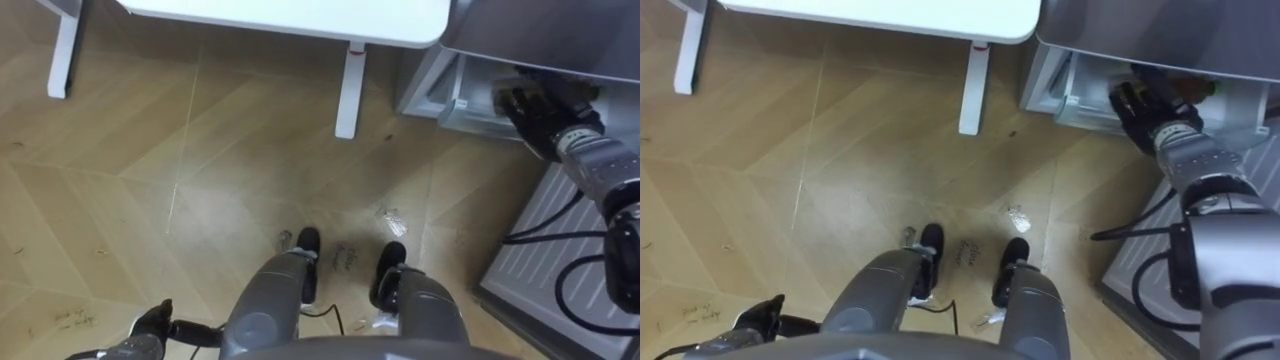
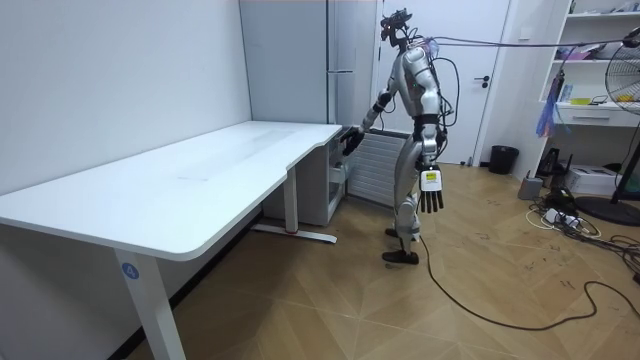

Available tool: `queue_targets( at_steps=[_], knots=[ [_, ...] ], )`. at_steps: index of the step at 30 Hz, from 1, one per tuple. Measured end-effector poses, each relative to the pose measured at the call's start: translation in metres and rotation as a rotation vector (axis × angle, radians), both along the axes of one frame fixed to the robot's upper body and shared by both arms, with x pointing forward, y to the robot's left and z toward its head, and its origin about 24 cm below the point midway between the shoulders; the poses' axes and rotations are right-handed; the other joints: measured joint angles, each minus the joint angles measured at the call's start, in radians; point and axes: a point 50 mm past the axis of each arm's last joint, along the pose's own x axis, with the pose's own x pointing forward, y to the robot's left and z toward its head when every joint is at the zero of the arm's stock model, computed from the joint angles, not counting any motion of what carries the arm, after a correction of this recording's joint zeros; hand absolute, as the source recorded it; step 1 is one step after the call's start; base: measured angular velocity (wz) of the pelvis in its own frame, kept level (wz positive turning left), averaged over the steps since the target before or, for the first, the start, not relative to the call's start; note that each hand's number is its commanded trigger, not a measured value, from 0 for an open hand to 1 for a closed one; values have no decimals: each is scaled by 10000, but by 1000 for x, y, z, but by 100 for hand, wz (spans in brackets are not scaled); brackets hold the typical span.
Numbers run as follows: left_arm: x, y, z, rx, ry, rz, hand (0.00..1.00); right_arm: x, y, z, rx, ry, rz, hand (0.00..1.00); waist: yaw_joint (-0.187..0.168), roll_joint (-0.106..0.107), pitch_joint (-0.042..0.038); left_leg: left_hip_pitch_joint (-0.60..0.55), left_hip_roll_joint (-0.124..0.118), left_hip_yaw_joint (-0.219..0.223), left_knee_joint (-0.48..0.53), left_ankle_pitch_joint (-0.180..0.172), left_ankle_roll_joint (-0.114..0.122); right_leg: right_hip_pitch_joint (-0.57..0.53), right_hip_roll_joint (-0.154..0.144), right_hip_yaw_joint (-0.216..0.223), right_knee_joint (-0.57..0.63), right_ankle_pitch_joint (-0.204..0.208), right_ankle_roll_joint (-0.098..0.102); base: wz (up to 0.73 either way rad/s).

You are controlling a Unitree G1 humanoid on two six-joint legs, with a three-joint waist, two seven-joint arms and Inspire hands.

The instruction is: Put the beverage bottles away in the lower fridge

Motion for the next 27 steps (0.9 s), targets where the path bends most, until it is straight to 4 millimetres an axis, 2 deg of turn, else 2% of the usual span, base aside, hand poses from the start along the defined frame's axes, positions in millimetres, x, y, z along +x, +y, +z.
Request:
queue_targets(
  at_steps=[4,11,13,15,16,19,23,27],
  knots=[
    [0,0,0,-5,-3,4,0,-3,-3,-1,-12,-16,-47,0,-3,-30,-14,63,-2,2,-10,0,0,70,-4,-5,-10,0,0,0],
    [0,3,1,75,-4,27,0,-29,-9,-23,42,445,-75,0,-66,-208,-33,900,2,-18,-284,0,0,1033,17,-166,-468,20,52,2],
    [-1,4,1,87,-5,112,0,-42,-11,-33,36,676,-61,0,-78,-264,-74,1249,15,-33,-432,-3,1,1460,77,-183,-764,63,94,7],
    [-2,6,2,116,-39,278,0,-60,-16,-44,120,1020,-240,0,-68,-255,-201,1582,76,-29,-559,-27,5,1958,214,-161,-1235,243,135,-5],
    [-2,6,2,105,-60,310,0,-63,-17,-46,165,1049,-339,0,-74,-238,-224,1635,94,-21,-560,-44,5,2048,248,-153,-1333,291,135,-9],
    [1,9,3,137,-232,577,0,-77,-18,-55,89,1391,-339,0,-217,-177,-272,2068,110,-4,-745,-46,5,2530,295,-126,-1591,381,149,-1],
    [6,0,2,-18,-544,697,0,-109,-11,-78,-87,2390,187,0,-482,-43,-368,2772,138,-59,-978,-71,-29,3334,366,-213,-1997,395,165,4],
    [5,-3,1,-54,-679,600,0,-129,-3,-92,-285,3149,639,0,-624,-3,-392,3451,139,35,-1328,-70,-48,3836,395,-65,-2107,370,166,-10]
  ],
)
